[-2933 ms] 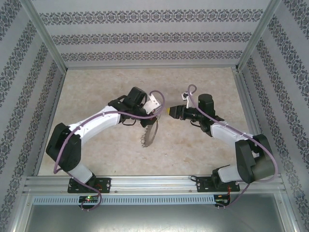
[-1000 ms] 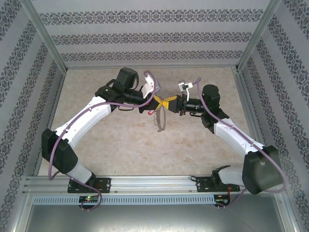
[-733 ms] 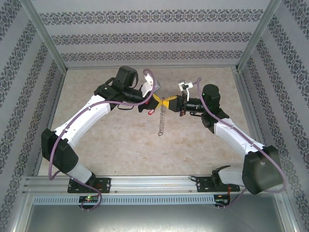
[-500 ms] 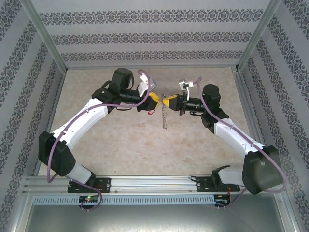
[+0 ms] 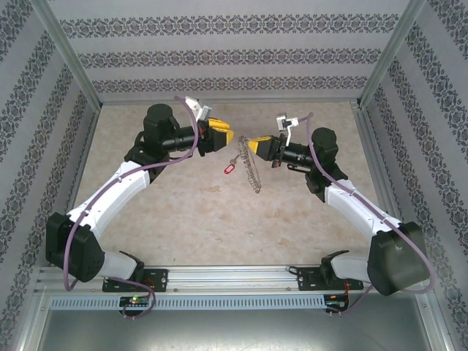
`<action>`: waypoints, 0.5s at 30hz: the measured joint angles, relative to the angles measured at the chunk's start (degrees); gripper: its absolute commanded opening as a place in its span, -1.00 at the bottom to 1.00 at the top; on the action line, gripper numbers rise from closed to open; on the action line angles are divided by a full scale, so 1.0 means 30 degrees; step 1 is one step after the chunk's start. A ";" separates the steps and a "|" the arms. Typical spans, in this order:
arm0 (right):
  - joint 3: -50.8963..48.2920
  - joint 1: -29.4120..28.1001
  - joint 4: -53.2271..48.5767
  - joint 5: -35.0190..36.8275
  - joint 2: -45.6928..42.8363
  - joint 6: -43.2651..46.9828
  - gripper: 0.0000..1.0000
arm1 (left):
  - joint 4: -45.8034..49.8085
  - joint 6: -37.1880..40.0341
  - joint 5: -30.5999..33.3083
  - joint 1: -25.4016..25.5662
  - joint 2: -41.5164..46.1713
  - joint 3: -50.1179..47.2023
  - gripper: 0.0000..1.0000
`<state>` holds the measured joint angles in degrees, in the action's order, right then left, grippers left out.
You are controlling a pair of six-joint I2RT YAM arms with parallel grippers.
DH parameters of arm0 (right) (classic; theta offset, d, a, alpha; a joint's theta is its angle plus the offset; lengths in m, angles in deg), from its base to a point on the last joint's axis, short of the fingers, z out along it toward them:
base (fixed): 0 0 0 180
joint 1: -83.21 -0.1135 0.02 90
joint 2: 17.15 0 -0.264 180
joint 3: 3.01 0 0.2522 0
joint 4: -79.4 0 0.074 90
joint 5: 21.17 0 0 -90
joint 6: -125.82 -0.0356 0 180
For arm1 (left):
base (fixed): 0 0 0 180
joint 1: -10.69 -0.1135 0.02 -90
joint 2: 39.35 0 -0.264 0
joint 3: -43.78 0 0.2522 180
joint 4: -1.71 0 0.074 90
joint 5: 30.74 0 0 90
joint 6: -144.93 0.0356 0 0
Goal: Put the keys on the keyring
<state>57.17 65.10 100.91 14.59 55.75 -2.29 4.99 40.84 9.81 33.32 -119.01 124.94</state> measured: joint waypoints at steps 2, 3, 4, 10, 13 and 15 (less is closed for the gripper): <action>0.0000 0.0036 0.0933 0.0299 0.0000 -0.0794 -1.00 | -0.0925 -0.0940 -0.0022 0.0000 0.0000 -0.0328 -0.35; 0.0000 0.0073 0.1486 0.0379 0.0029 -0.1239 -1.00 | -0.1370 -0.1392 -0.0029 0.0000 0.0000 -0.0474 -0.37; 0.0000 0.0117 0.1953 0.0466 0.0087 -0.1530 -1.00 | -0.1887 -0.1829 -0.0029 0.0000 0.0000 -0.0627 -0.38; 0.0051 0.0117 0.3927 0.1188 0.1035 -0.3271 -1.00 | -0.4459 -0.4146 -0.0313 0.0007 -0.0328 -0.1392 -0.39; 0.0160 0.0117 0.4415 0.1588 0.1537 -0.3883 -1.00 | -0.5217 -0.4838 -0.0379 0.0066 -0.0619 -0.1413 -0.39; 0.0197 0.0109 0.4758 0.1872 0.1756 -0.4218 -1.00 | -0.5756 -0.5282 -0.0401 0.0080 -0.0845 -0.1413 -0.39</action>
<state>57.76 65.43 115.18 20.21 61.02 -14.94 -12.28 25.00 8.61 33.56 -121.54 120.70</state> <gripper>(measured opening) 0.050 0.306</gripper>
